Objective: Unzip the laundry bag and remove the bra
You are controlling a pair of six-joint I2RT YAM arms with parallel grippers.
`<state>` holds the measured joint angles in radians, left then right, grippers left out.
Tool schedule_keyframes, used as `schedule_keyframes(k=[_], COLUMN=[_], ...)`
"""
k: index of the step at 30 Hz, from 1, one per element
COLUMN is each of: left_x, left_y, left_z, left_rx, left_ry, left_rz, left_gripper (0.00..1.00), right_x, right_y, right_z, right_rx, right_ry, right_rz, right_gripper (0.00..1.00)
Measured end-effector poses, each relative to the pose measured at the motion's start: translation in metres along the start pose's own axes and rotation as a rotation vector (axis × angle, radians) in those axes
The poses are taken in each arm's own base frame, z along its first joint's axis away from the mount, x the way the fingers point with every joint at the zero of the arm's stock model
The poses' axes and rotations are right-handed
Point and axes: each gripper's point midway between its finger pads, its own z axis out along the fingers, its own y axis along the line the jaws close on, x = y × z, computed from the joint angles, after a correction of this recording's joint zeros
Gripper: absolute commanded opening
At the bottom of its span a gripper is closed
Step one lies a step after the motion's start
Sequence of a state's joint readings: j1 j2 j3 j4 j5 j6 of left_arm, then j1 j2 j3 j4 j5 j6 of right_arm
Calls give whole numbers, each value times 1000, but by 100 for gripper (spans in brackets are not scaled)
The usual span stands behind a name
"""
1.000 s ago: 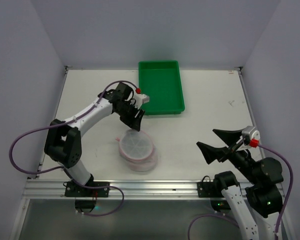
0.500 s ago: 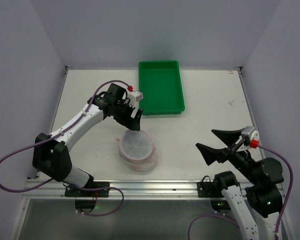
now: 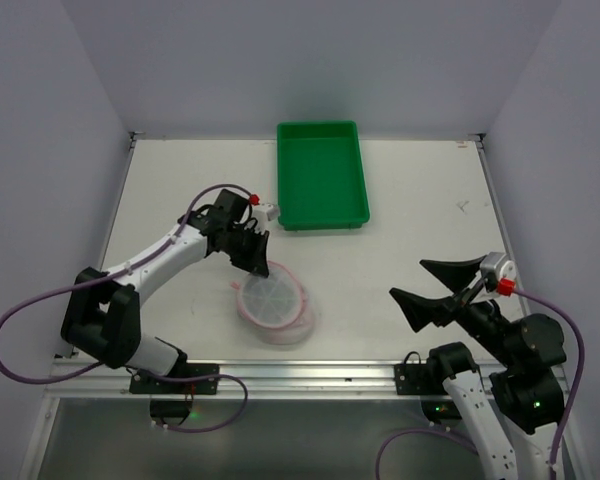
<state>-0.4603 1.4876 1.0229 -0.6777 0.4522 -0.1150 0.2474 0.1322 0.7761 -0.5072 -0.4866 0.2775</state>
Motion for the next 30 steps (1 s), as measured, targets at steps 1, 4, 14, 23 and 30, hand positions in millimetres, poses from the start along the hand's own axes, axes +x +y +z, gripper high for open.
schedule_keyframes(k=[1,4,14,23,30], left_x=[1,2,-6,-4,7], left_y=[-1,-8,-19,-20,-17], left_z=[-1,-7,-32,-27,-16], left_rx=[1,7,19,82,95], left_ry=[-19,-100,-513,-755,-771], left_rz=[-18,-100,-563,-954,-1047], left_gripper=[0,0,0,0,59], right_x=[1,5,44,95,149], right_y=[0,-1,-24,-27,-2], right_z=[1,4,41,74,97], right_rx=[-2,-11,11,29,35], right_ry=[4,13,154,316,481], right_rz=[2,11,183,329,389], right_gripper=[99,99,99,99,99])
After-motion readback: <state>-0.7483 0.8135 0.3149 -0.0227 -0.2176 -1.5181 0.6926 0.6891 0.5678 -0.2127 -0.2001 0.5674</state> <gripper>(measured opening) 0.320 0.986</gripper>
